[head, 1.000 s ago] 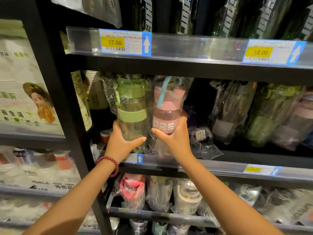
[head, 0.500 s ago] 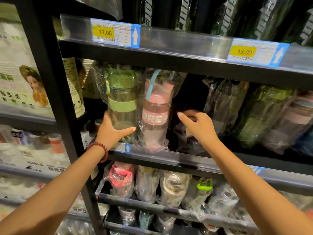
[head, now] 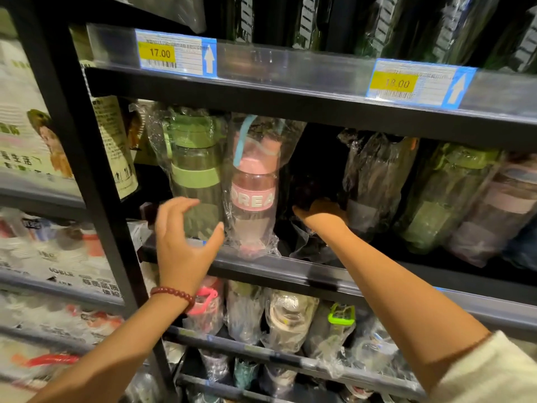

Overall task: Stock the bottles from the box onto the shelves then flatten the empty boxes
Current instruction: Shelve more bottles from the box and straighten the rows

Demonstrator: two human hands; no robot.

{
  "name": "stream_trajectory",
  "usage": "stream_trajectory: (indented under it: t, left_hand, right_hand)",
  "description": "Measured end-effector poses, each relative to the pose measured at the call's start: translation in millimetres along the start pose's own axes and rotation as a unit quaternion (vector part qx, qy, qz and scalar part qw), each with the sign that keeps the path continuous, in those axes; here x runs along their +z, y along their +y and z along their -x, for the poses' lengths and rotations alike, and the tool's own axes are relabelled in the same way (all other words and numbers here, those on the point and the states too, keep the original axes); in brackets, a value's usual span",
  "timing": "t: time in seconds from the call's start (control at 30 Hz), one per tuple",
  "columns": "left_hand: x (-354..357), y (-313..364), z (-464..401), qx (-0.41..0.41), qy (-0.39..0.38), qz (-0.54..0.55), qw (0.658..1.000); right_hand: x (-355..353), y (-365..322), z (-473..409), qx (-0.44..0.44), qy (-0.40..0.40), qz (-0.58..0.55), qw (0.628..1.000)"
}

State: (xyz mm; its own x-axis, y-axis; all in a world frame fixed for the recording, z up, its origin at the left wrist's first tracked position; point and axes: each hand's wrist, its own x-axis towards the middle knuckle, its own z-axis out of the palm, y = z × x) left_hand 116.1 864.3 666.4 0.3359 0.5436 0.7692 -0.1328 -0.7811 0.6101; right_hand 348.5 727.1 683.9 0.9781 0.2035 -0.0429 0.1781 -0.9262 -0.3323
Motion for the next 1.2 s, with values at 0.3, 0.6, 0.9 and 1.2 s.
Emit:
stream_trajectory:
  t: [0.3, 0.6, 0.9, 1.2]
  left_hand:
    - [29, 3, 36, 0.175, -0.249, -0.127, 0.944]
    - [52, 8, 38, 0.151, -0.237, -0.222, 0.934]
    - [59, 5, 39, 0.149, -0.226, -0.204, 0.941]
    - [58, 5, 38, 0.145, -0.228, -0.195, 0.943]
  right_hand:
    - [-4, 13, 19, -0.002, -0.032, -0.051, 0.998]
    - [-33, 18, 25, -0.008, -0.236, 0.017, 0.972]
    - [-17, 30, 36, 0.017, -0.106, -0.016, 0.994]
    - [-52, 67, 74, 0.005, -0.113, -0.371, 0.922]
